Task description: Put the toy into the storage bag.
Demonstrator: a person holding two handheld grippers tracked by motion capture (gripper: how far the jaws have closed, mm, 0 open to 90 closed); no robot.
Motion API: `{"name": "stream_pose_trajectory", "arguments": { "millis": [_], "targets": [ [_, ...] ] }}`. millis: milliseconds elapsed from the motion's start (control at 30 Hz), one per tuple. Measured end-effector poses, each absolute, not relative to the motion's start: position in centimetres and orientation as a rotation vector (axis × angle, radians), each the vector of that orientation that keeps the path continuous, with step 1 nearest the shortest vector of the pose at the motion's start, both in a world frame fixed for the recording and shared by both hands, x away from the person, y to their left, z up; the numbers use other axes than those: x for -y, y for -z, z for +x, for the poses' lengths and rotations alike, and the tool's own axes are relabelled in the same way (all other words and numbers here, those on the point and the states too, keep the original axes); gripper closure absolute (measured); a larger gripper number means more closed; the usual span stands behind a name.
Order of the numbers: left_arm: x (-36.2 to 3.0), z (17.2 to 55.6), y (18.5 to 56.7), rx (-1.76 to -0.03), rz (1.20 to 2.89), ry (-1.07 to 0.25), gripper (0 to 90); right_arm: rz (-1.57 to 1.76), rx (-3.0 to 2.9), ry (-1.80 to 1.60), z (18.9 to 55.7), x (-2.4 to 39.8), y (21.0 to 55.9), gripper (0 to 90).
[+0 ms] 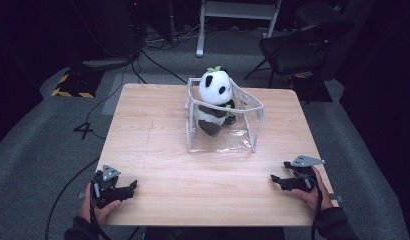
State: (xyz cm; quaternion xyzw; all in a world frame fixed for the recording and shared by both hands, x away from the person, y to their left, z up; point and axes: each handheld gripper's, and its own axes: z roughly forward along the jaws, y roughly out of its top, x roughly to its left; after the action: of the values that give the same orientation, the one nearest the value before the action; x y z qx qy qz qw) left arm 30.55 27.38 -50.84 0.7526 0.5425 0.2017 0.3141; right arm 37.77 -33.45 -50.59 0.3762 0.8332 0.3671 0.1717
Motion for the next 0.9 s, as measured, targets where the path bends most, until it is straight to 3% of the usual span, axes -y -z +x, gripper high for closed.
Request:
{"name": "stream_pose_trajectory", "arguments": {
  "millis": [900],
  "targets": [
    [-27.44,30.8,50.83,-1.423,1.99,-0.527,14.5,1.067,-2.366,-1.044,37.78,33.46,50.59,17.6]
  ]
}}
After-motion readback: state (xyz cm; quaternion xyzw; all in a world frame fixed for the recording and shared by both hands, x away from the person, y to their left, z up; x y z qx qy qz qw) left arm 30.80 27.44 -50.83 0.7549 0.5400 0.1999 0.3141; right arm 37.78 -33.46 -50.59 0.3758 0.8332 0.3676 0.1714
